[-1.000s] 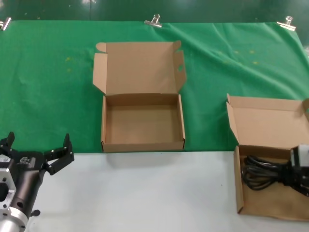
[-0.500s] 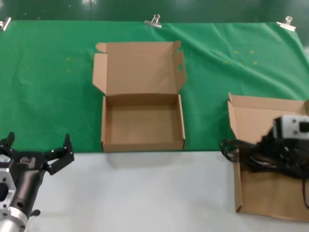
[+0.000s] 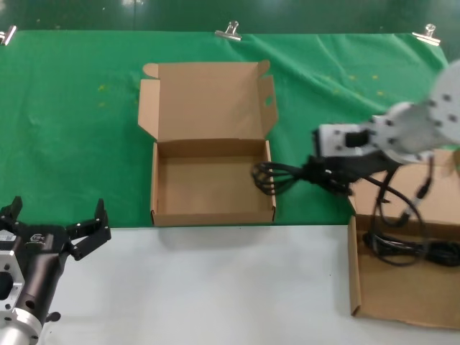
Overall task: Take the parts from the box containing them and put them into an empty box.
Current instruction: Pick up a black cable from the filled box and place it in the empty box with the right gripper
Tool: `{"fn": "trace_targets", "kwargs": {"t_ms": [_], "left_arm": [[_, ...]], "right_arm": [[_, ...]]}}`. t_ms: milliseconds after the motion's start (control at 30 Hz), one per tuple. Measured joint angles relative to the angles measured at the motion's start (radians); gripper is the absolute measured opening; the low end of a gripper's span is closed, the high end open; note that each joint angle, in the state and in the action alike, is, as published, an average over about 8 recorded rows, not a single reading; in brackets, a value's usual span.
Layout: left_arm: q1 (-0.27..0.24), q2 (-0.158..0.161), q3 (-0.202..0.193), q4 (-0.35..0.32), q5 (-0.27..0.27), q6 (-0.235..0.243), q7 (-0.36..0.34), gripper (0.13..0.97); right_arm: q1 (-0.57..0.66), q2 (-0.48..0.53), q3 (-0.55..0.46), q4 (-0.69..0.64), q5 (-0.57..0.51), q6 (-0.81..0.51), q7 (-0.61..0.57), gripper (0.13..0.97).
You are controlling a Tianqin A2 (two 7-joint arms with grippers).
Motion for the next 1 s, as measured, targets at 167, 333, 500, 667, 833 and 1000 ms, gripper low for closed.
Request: {"fn": "trace_targets", "kwargs": {"t_ms": [167, 333, 500, 667, 833, 1000], "left_arm": [[0.000, 0.000, 0.000, 0.000, 0.000, 0.000, 0.000, 0.966], [0.000, 0.000, 0.000, 0.000, 0.000, 0.000, 0.000, 0.966], [0.000, 0.000, 0.000, 0.000, 0.000, 0.000, 0.000, 0.966], [0.000, 0.000, 0.000, 0.000, 0.000, 0.000, 0.000, 0.966], [0.000, 0.000, 0.000, 0.000, 0.000, 0.000, 0.000, 0.966], [0.000, 0.000, 0.000, 0.000, 0.000, 0.000, 0.000, 0.966]], "right_arm": [[0.067, -0.113, -0.029, -0.177, -0.008, 0.082, -0.062, 0.211], [0.124, -0.215, -0.035, -0.366, 0.018, 0.178, -0.138, 0.211], [0.170, -0.307, -0.020, -0.541, 0.077, 0.265, -0.222, 0.211], [0.206, -0.373, 0.002, -0.680, 0.147, 0.326, -0.301, 0.210], [0.236, -0.408, -0.012, -0.789, 0.219, 0.368, -0.363, 0.210], [0.254, -0.421, -0.062, -0.852, 0.291, 0.391, -0.394, 0.210]]}}
